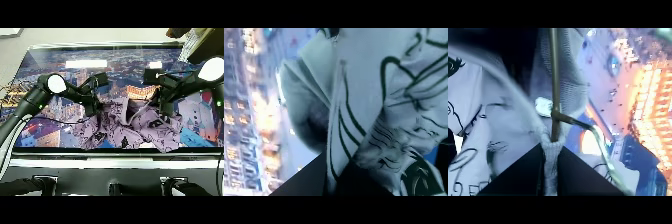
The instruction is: Fold the clothes and pants, and hang the long-sleeved shirts on hangers.
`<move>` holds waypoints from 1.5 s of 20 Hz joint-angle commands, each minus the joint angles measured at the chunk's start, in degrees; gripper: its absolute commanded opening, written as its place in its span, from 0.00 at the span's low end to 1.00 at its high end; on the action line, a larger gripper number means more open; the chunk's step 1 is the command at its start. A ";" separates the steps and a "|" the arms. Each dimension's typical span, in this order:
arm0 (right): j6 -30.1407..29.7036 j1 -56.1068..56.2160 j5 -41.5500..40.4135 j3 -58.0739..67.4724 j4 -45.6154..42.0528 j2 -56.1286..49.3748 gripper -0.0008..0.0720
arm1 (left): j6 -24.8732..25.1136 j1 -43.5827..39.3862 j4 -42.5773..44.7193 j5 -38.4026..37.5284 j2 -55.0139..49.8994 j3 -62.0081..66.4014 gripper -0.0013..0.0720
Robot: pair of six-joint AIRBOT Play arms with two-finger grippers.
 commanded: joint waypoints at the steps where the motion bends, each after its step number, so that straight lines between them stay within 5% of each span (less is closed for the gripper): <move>1: 0.15 0.02 0.42 0.04 -0.37 0.00 0.06 | 0.42 -0.11 -0.48 0.46 0.02 0.13 0.04; 2: 0.57 -0.15 0.35 0.04 -1.53 0.20 0.08 | 0.39 -0.09 -0.48 0.46 0.31 0.13 0.04; 5: 5.31 -4.35 0.26 0.04 -3.17 1.70 0.38 | 0.42 -0.07 -0.48 0.50 1.97 0.11 0.04; 12: 9.38 -23.39 0.57 -0.02 1.09 7.58 0.55 | 0.44 -0.09 -0.52 0.50 6.12 0.11 0.04; 14: 9.35 -26.69 -0.46 -0.57 2.05 7.43 0.70 | 0.94 -0.13 -0.68 0.50 7.50 0.11 0.04; 30: -2.97 -27.45 -4.33 -17.16 18.62 6.08 0.70 | 3.37 -0.13 -6.91 0.48 18.14 0.11 0.04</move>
